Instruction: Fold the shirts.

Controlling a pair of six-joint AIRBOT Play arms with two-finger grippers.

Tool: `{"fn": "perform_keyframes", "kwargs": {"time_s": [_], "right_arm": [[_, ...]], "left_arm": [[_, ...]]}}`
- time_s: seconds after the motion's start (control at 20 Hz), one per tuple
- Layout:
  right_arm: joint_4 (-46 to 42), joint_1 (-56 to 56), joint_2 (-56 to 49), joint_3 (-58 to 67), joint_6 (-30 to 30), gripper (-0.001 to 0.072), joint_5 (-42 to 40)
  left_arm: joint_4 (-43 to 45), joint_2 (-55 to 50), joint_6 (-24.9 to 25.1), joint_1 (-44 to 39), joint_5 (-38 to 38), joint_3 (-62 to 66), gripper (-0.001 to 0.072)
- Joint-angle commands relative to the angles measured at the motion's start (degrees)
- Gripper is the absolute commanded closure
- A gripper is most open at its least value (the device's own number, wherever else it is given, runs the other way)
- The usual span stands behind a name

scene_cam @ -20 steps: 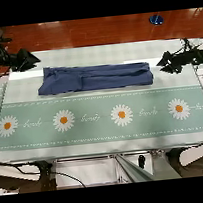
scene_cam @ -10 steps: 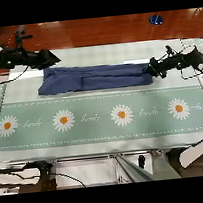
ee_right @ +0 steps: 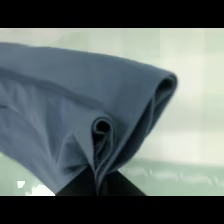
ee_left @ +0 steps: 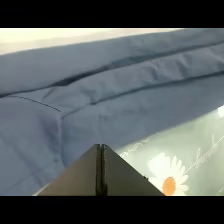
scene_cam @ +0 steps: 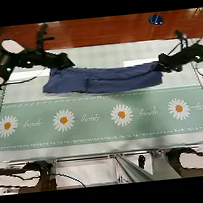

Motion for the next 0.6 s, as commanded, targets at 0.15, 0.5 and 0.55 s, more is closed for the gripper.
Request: {"fn": "perform_keyframes", "kwargs": {"time_s": [0.15, 0.5, 0.55], "right_arm": [[-4.3, 0.1, 34.8, -16.8, 3.7, 0.069, 4.2], [-2.2, 0.1, 53.1, -17.2, 9.3, 0.069, 11.5], [-1.7, 0.1, 53.6, -17.2, 9.6, 0.069, 11.7]], "left_arm": [[14.1, -3.3, -14.8, -17.1, 10.3, 0.9, 0.0692], [6.7, -13.9, -18.2, -33.7, 11.4, 4.0, 0.0692], [4.5, -15.1, -18.2, -36.3, 11.5, 4.0, 0.0692]]}}
